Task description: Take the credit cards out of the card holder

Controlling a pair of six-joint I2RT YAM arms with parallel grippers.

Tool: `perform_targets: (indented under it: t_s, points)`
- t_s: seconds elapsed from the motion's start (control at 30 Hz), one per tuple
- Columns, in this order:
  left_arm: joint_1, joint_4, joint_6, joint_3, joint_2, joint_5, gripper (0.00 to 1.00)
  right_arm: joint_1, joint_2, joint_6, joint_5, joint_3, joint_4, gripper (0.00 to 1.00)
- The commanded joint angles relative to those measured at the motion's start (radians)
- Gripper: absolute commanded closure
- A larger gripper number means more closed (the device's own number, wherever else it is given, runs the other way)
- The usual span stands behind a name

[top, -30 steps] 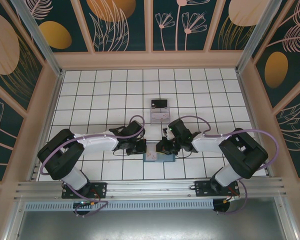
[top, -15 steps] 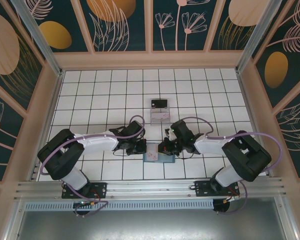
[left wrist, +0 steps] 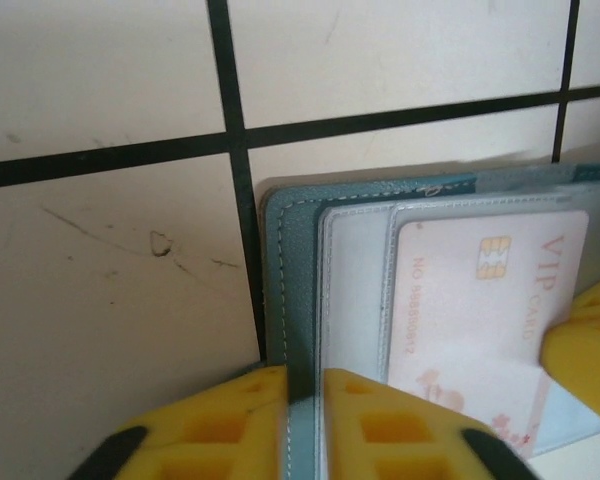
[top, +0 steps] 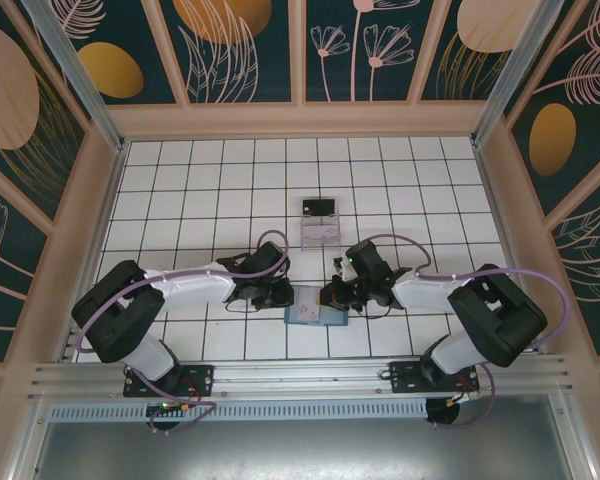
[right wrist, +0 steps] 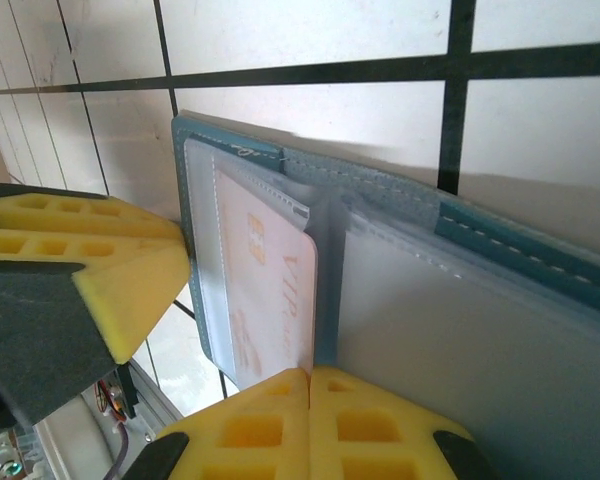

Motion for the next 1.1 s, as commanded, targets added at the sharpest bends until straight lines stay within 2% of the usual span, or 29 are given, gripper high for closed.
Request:
perform_targets:
  t_s: [0.0,0.1,0.43,0.73,1.07]
  points:
    - [0.001,-0.043,-0.006,0.020,-0.031,-0.016,0.72,-0.008,0.018,-0.022,-0.025,0.004,-0.002,0.96]
    - [-0.003,-0.038,-0.001,0.027,-0.024,-0.007,0.62,-0.006,0.038,-0.025,-0.038,0.015,0.005,0.96]
    - [-0.027,-0.033,0.018,0.044,0.045,-0.005,0.52,0.007,0.067,-0.024,-0.057,0.038,0.016,0.96]
    - [-0.030,-0.144,0.039,0.048,0.092,-0.109,0.59,0.007,0.051,-0.023,-0.036,0.027,-0.008,0.94]
    - [-0.030,-0.173,0.045,0.035,0.101,-0.141,0.61,0.002,0.022,-0.016,-0.015,0.001,-0.014,0.94]
